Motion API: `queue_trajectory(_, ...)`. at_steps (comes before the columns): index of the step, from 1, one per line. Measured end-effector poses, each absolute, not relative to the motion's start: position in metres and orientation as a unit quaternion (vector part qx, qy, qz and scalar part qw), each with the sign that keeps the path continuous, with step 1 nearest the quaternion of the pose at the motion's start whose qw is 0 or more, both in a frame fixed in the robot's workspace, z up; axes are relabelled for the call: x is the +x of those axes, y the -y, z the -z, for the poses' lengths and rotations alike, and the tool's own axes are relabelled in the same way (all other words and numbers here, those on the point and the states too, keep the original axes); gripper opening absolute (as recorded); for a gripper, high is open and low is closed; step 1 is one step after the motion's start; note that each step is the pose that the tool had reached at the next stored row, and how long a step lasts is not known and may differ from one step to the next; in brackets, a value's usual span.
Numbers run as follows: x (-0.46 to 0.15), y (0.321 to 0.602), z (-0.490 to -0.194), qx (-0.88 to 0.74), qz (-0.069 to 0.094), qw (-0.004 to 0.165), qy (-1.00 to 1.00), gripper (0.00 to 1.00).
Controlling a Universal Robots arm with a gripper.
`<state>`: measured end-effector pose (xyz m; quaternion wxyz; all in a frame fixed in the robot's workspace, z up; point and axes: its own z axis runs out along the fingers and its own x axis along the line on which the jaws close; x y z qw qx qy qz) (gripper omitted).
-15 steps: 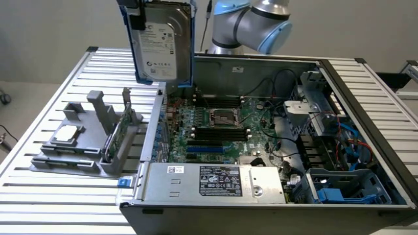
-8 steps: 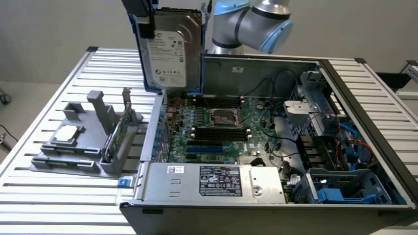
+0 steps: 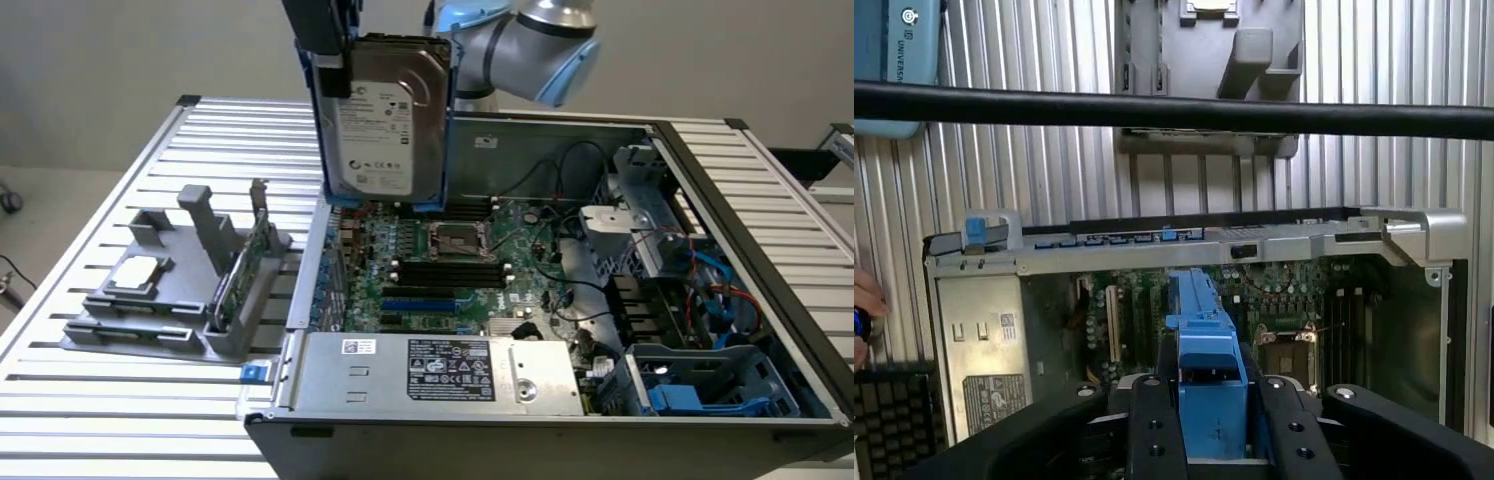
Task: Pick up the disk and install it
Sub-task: 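Pick up the disk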
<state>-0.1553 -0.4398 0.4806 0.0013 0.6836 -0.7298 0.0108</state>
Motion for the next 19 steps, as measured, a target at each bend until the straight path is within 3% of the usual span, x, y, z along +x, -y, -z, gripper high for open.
queue_trajectory(19,-0.069,0.458,-0.48,0.684,-0.005,-0.004,0.73,0.33)
